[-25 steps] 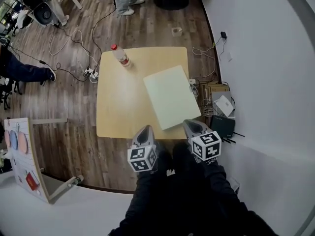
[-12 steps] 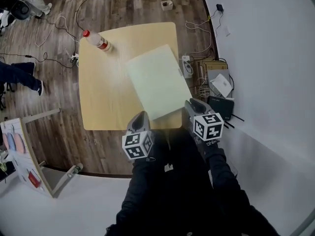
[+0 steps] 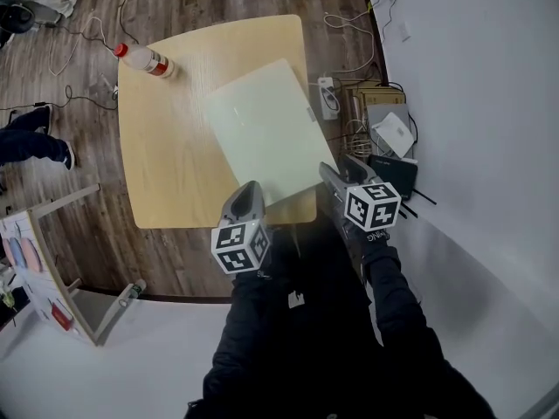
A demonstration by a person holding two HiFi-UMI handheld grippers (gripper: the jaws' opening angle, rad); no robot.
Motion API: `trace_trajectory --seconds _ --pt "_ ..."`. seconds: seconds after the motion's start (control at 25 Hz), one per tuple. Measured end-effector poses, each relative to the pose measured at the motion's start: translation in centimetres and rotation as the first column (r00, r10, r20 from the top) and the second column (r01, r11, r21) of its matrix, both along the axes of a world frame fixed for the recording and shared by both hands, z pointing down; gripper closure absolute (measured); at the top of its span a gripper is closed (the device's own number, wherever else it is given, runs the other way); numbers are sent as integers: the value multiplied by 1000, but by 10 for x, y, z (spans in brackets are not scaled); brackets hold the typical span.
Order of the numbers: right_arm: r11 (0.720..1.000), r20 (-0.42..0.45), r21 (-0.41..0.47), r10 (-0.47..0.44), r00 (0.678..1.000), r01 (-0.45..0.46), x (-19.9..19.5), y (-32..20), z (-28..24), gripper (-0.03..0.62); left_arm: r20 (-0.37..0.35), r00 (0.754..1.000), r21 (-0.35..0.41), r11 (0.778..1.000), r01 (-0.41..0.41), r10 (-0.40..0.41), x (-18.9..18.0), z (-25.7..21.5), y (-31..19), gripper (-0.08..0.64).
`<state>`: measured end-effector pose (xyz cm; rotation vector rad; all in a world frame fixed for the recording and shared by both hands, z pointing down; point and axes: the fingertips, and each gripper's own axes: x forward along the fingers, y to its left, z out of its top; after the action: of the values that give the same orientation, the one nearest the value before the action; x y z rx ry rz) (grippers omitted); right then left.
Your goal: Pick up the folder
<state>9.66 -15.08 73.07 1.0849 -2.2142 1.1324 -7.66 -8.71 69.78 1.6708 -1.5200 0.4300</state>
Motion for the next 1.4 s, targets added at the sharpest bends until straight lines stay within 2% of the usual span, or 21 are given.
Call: trace_trajectory --seconds 0.16,0.44,0.6,0.72,1.0,1.12,1.2,1.4 --pt "999 53 -32 0 999 1 0 -3 17 284 1 1000 -9 1000 -11 11 8 9 -2 526" --pt "985 184 -169 50 982 -19 1 1 49 210 -2 1000 -15 1000 -18 18 20 17 -5 526" --pt "964 295 -264 93 951 -12 -2 4 63 189 1 1000 -15 1000 -15 15 24 17 -6 526" --pt "953 370 -303 104 923 14 -4 5 68 176 5 1000 -14 1000 -11 11 27 18 -7 526" --pt "926 525 -353 78 848 134 -19 6 68 167 14 1000 -25 1000 -1 1 28 23 -2 526" --pt "918 537 -354 45 842 176 -25 10 68 169 15 1000 -29 1000 1 -1 29 24 -2 526" --pt "913 551 -356 34 834 198 -26 13 66 202 15 1000 -29 1000 0 0 31 23 -2 526" --pt "909 584 -357 37 811 216 -15 19 58 233 17 1000 -26 1000 -3 3 35 19 -2 526"
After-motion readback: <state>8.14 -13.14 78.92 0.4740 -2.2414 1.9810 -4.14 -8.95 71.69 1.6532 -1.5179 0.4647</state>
